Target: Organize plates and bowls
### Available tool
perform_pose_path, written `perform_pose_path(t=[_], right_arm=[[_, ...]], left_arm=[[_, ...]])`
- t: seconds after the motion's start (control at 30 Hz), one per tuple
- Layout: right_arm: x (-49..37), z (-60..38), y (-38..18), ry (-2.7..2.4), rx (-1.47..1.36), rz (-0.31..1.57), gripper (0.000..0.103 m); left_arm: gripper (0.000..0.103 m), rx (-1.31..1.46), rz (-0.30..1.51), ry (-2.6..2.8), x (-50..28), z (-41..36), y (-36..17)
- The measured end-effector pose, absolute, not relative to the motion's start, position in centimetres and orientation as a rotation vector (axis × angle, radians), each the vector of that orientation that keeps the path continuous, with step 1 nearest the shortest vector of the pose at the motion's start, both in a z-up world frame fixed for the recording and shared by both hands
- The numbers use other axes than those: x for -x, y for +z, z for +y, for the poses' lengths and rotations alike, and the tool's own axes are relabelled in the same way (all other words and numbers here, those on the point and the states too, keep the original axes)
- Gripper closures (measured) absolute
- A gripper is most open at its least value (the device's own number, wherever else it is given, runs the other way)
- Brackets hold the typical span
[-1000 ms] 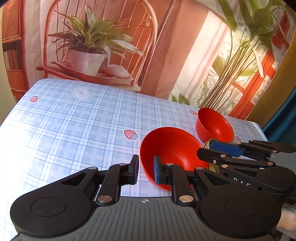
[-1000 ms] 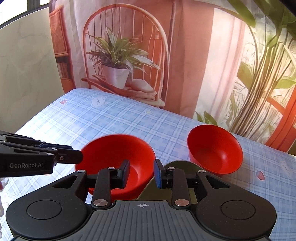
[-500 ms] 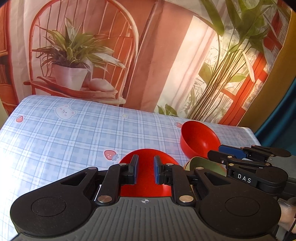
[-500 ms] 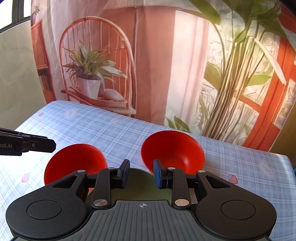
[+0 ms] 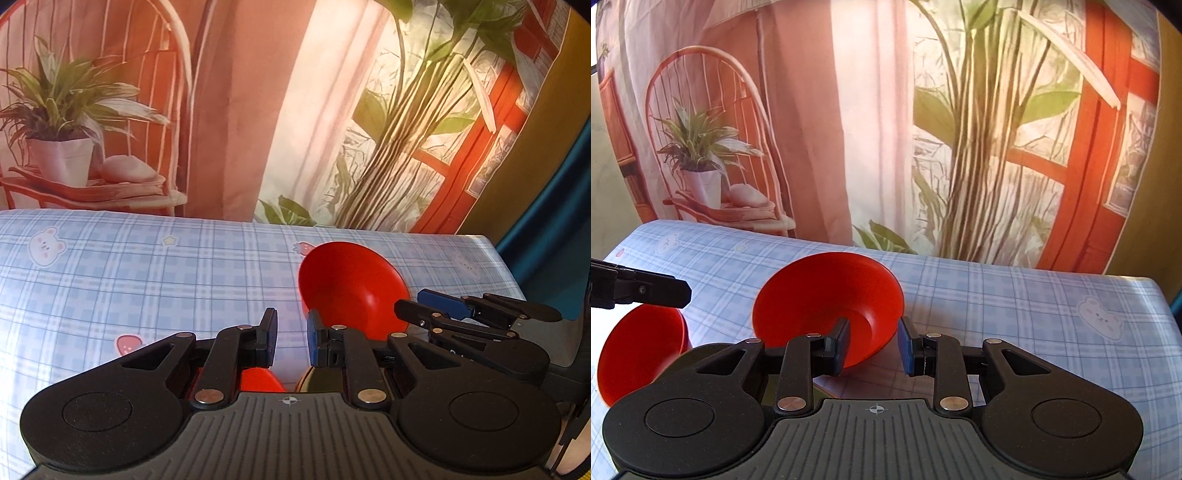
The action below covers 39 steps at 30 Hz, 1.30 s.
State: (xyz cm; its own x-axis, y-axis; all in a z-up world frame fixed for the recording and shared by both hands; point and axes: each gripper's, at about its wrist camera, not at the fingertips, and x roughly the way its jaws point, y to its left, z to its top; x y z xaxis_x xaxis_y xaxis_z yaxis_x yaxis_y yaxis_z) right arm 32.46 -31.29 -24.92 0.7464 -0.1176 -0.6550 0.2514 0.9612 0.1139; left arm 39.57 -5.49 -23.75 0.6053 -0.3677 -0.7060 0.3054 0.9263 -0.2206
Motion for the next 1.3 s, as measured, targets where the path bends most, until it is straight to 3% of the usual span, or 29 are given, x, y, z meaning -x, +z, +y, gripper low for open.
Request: perform_pose_path(t=[0.2, 0.37, 0.77, 1.3], right_arm=[[-32.7, -32.5, -26.5, -0.188, -0.233, 0.715, 0.078], [-32.4, -33.1, -27.0, -0.177, -0.250, 0.710, 0.087], [-32.0, -33.5, -27.3, -0.179, -0.280, 0.701, 0.087], [-30.3, -31.6, -22.4, -0.179, -0.232, 0.642, 0.087]], left_arm=[[0.085, 0.075, 0.861, -0.419, -41.1, -7.8, -24.9], [0.086, 0.071, 0.867, -0.432, -41.6, -8.9, -25.6], [0.091, 0.043, 0.843, -0.447, -41.5, -10.1, -25.9], [0.090, 0.037, 0.754, -0.455, -37.7, -7.8, -21.3]])
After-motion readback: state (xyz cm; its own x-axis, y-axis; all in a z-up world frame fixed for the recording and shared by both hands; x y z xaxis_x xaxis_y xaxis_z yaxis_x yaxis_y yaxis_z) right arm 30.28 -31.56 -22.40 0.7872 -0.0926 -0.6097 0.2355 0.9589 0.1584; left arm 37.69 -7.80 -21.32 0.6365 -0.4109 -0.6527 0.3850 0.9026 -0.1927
